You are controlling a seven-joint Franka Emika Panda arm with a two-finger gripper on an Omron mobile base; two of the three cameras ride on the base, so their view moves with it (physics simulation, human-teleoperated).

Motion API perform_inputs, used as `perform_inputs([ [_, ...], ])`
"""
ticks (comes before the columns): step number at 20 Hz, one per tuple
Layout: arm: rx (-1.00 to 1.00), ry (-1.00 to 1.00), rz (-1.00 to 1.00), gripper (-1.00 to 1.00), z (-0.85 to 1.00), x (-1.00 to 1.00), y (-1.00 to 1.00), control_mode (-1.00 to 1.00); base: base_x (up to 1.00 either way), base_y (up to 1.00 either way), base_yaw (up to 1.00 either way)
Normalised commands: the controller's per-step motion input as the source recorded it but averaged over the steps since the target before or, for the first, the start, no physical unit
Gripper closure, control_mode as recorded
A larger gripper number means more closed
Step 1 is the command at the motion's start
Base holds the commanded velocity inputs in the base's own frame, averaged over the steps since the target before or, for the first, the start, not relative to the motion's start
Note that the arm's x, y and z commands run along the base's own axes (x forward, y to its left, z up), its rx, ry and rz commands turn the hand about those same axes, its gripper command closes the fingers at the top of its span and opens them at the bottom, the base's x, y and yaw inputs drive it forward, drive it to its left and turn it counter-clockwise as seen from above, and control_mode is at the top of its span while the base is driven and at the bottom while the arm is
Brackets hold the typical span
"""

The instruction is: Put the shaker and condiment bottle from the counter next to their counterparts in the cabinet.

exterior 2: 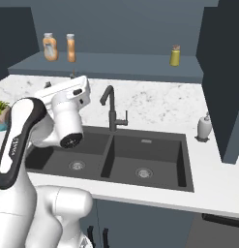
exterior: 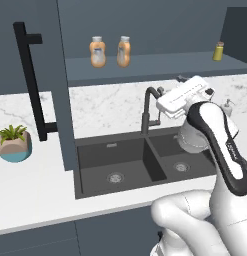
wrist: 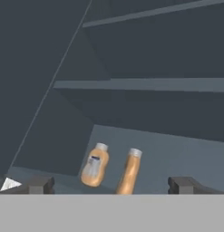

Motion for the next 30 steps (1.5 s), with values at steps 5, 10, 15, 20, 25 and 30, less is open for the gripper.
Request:
perform_inputs([
  [5, 0.00, -0.02, 0.05, -1.00, -0.12, -0.58, -0.07, -1.00, 0.00, 0.00, 0.00],
  [10, 0.00, 0.00, 0.05, -1.00, -0.03, -0.01, -0.11, -1.00, 0.00, 0.00, 0.00],
  [15, 0.00, 0.01, 0.60, -1.00, -0.28, -0.02, -0.22, -1.00, 0.00, 0.00, 0.00],
  [20, 0.00, 0.04, 0.65, -1.00, -0.39, -0.04, -0.05, -1.00, 0.00, 0.00, 0.00],
  [25, 0.00, 0.02, 0.64, -1.00, -0.44, -0.06, 0.00, -1.00, 0.00, 0.00, 0.00],
  [30, 0.00, 0.00, 0.54, -1.00, -0.34, -0.01, 0.00, -1.00, 0.00, 0.00, 0.00],
])
